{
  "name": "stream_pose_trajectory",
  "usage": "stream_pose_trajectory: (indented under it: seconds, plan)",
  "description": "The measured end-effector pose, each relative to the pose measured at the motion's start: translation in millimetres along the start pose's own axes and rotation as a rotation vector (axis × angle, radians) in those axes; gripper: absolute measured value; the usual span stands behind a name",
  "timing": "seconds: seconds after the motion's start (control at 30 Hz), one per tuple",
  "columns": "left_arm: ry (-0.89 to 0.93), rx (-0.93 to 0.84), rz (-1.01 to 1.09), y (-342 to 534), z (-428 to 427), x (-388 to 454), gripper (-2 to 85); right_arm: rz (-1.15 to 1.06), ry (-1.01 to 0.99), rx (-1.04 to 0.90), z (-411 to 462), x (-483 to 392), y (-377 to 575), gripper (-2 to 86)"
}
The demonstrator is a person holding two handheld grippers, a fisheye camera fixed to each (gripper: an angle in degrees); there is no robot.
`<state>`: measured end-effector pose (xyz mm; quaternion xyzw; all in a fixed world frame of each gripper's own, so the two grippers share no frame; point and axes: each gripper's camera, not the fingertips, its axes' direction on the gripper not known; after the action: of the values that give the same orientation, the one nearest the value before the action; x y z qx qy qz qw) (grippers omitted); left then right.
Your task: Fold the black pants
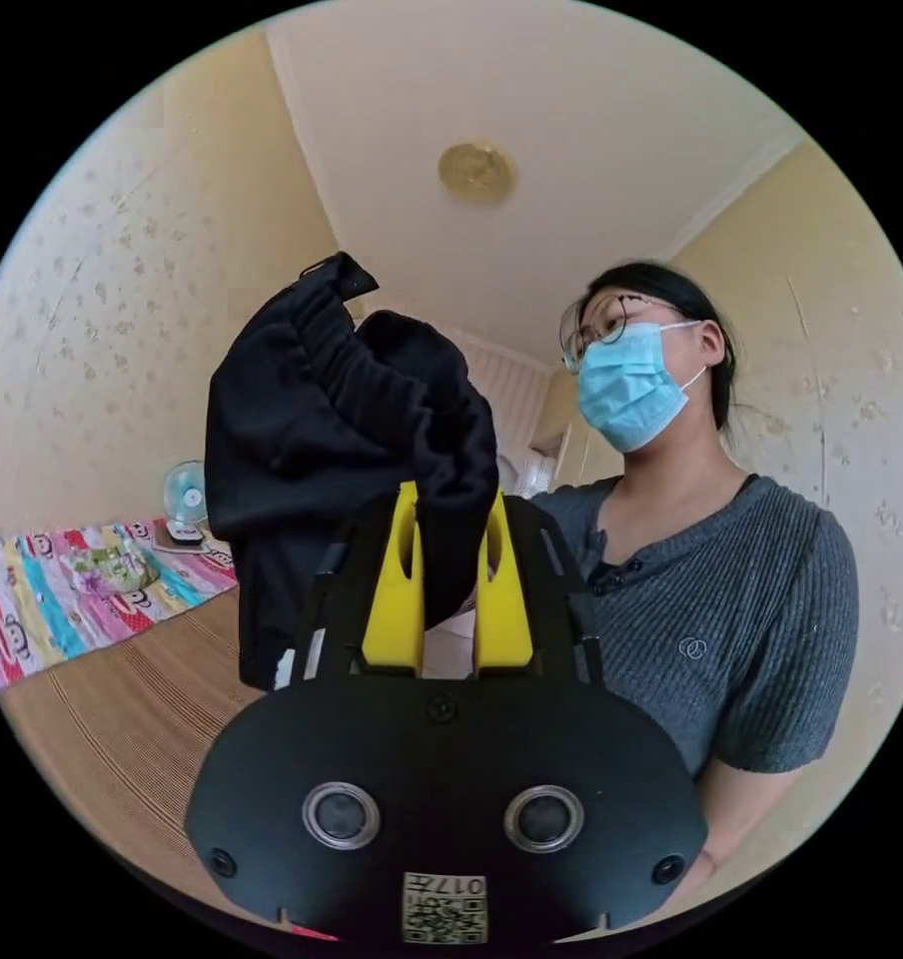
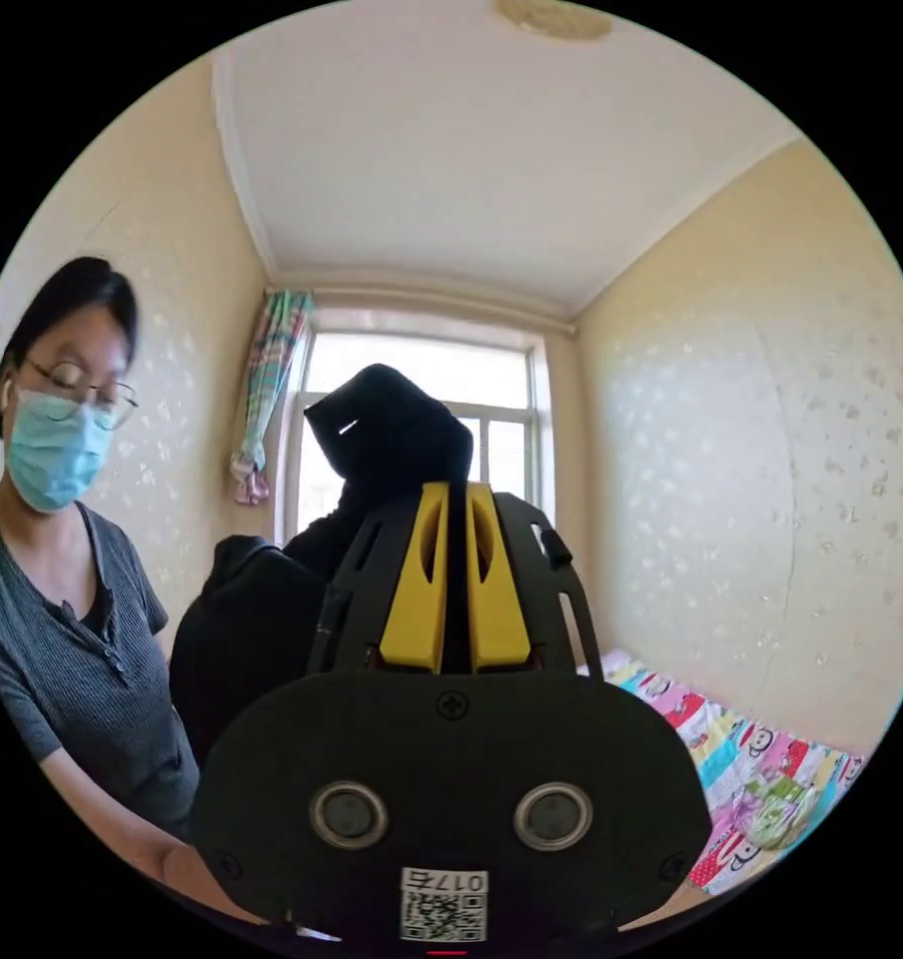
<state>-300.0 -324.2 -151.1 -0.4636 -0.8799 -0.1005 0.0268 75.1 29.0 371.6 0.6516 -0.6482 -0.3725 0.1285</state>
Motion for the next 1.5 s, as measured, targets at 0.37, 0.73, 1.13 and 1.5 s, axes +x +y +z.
stream_pose_trajectory:
  seconds: [0.37, 0.73, 1.13, 1.5]
  plan:
    - [-0.948, 0.122, -1.046, 208, -277, -28, 12.6, 0.683, -0.065, -1.077, 256, 84, 277, 3.5]
    - [-0.796, -0.16, -1.336, 203, -337, -165, 13.9, 1.811, 0.085, -0.425, -133, -52, 445, 0.6]
    - [-0.984, -0.277, -1.388, 113, -454, -333, 17.7, 1.515, 0.801, 1.21, -332, -386, 318, 0.4]
    - [0.029, -0.482, -0.676, -23, -380, -205, 4.2, 1.539, 0.992, 1.586, -351, -451, 253, 0.6]
